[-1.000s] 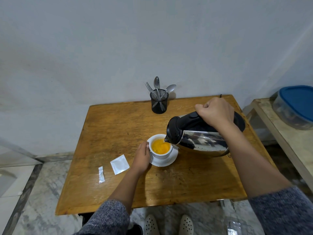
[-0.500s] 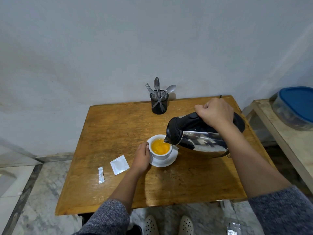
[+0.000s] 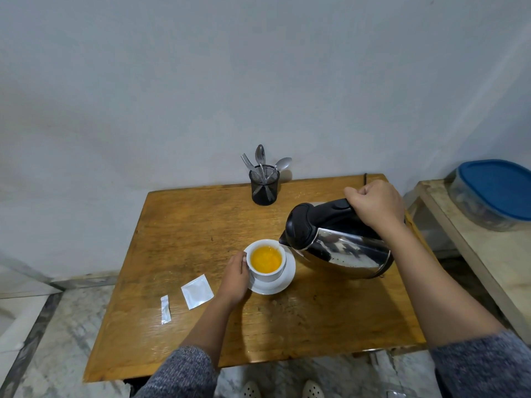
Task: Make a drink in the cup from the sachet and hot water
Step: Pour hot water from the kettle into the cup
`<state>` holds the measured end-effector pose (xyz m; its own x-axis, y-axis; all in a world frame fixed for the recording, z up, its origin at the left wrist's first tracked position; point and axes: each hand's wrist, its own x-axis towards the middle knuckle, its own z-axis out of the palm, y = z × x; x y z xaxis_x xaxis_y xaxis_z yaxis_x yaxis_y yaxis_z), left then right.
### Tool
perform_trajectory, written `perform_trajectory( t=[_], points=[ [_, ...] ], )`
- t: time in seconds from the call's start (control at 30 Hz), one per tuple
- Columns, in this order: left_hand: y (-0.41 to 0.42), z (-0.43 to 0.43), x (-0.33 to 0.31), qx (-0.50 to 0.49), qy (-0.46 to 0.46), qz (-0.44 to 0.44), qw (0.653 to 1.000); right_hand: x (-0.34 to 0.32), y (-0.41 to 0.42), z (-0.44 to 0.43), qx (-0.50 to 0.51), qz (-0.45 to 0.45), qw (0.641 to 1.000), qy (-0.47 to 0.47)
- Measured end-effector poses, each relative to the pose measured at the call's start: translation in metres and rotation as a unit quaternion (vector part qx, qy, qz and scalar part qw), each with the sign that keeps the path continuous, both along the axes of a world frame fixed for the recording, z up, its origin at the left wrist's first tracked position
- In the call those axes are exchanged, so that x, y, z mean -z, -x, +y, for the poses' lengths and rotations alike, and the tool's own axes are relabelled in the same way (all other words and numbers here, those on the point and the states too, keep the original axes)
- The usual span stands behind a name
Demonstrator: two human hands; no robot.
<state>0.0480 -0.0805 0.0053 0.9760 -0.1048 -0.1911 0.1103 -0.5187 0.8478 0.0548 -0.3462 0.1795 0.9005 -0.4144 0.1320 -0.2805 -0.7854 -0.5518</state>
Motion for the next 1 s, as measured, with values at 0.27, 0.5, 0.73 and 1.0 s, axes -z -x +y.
perform_trajectory(
  t=[0.27, 0.5, 0.73, 1.0],
  points=[
    [0.000, -0.001, 0.000, -0.001, 0.003, 0.011, 1.000, 0.005, 0.008, -0.024, 0.053, -0.027, 0.997, -0.047],
    [0.002, -0.003, 0.002, -0.005, -0.005, -0.018, 1.000, -0.013, 0.019, -0.054, 0.189, -0.103, 0.966, -0.144],
    [0.006, -0.009, 0.004, -0.020, -0.012, -0.064, 0.998, -0.024, 0.034, -0.083, 0.355, -0.205, 0.865, -0.290],
    [0.002, -0.008, 0.019, -0.048, -0.025, -0.084, 0.995, -0.005, 0.044, -0.094, 0.410, -0.329, 0.757, -0.388]
  ],
)
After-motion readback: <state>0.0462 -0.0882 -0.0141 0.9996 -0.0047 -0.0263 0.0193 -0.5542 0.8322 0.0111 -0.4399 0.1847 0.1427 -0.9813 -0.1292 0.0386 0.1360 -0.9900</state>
